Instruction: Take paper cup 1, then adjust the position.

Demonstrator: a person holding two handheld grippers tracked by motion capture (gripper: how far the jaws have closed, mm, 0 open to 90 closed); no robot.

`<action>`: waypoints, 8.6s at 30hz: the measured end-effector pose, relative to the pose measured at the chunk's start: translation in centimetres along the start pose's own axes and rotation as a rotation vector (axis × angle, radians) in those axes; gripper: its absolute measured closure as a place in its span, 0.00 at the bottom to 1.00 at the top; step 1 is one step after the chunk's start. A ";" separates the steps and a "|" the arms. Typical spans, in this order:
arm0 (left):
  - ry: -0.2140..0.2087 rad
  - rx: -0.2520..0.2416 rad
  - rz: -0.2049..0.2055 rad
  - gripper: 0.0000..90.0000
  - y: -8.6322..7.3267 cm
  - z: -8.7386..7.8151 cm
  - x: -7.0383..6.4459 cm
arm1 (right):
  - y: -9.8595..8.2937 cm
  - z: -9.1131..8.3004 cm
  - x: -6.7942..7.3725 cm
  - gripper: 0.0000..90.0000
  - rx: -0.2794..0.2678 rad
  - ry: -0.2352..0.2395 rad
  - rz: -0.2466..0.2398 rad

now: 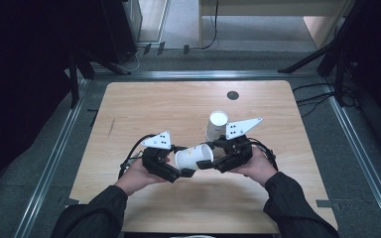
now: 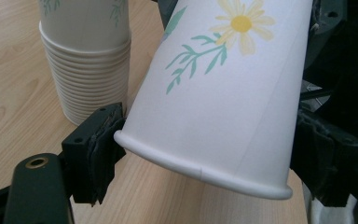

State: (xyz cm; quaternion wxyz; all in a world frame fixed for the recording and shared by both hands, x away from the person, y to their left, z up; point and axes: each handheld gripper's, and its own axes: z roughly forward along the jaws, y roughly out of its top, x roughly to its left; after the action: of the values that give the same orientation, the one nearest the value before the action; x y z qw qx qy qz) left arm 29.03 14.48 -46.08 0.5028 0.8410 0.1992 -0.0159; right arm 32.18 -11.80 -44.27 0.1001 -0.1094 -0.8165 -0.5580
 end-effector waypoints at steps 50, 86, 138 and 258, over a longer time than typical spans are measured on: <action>0.008 -0.031 0.005 0.25 0.0 -0.7 0.2 | -0.1 -0.1 -0.2 0.31 0.009 -0.015 0.030; 0.053 0.446 0.156 0.25 4.4 -3.0 0.3 | -0.8 -0.3 1.6 0.26 0.141 -0.086 -0.049; 0.048 0.755 0.254 0.25 7.6 -0.5 -0.6 | -0.1 3.9 1.6 0.38 0.161 -0.106 -0.104; -0.049 0.059 0.026 0.24 1.9 -2.5 0.7 | -1.3 1.7 0.8 0.30 0.063 -0.049 -0.044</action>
State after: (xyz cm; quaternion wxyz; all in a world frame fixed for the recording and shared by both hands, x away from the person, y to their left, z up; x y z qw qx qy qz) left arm 29.94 16.01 -43.43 0.4827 0.8572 0.1756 -0.0358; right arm 30.99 -10.59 -45.79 0.0711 -0.1017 -0.8380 -0.5314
